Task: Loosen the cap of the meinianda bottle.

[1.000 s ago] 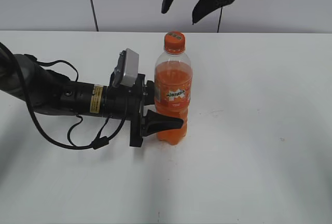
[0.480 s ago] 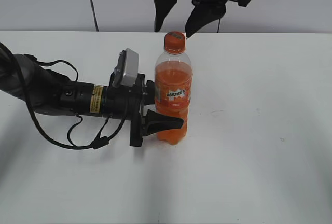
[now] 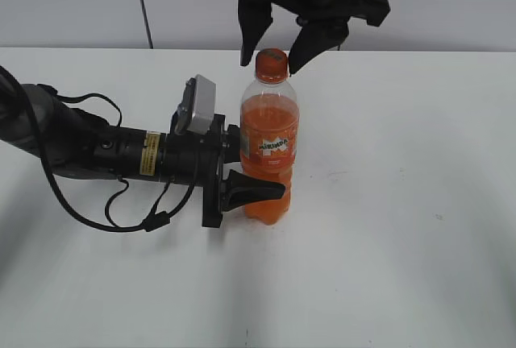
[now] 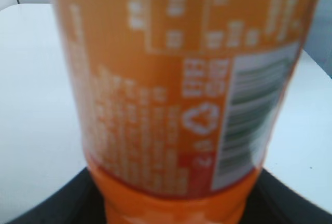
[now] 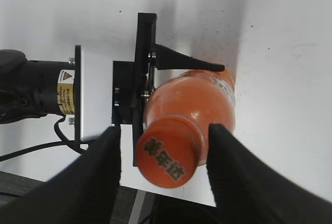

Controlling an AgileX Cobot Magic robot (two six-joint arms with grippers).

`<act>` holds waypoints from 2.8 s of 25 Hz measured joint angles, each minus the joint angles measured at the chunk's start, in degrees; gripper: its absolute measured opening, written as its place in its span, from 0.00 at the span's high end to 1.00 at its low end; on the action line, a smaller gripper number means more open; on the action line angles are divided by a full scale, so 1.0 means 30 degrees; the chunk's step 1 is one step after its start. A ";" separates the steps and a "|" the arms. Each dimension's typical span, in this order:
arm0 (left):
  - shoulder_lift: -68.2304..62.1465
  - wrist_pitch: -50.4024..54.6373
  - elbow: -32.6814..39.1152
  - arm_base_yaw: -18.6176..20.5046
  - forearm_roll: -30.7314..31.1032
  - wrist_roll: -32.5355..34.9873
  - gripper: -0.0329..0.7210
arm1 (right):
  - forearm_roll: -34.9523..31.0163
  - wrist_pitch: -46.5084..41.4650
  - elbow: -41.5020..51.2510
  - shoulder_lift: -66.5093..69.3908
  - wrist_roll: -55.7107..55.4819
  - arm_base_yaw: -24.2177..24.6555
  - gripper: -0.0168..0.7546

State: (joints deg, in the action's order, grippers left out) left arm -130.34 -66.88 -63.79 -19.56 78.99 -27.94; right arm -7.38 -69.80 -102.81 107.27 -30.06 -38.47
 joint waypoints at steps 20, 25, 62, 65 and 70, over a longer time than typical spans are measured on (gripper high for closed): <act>0.0000 0.0047 0.0000 0.0000 -0.0106 -0.0017 0.42 | 0.0054 -0.0097 0.0037 0.0266 0.1008 0.0000 0.58; 0.0000 0.0047 0.0000 0.0007 -0.0127 -0.0017 0.42 | 0.0068 -0.0097 0.0037 0.0266 0.4560 0.0000 0.59; 0.0000 -0.0077 0.0000 0.0045 0.0215 0.0322 0.43 | -0.0541 -0.0467 0.0037 0.0227 3.3889 0.0000 0.62; 0.0000 -0.0077 0.0000 0.0045 0.0215 0.0332 0.43 | -0.0541 -0.0508 0.0037 0.0227 3.5878 0.0000 0.62; 0.0000 -0.0077 0.0000 0.0045 0.0196 0.0332 0.43 | -0.0504 -0.0508 0.0037 0.0190 4.0030 0.0000 0.62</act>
State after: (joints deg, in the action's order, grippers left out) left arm -130.34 -67.11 -63.79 -19.43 79.58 -26.94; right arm -8.89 -71.33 -102.70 107.84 90.03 -38.47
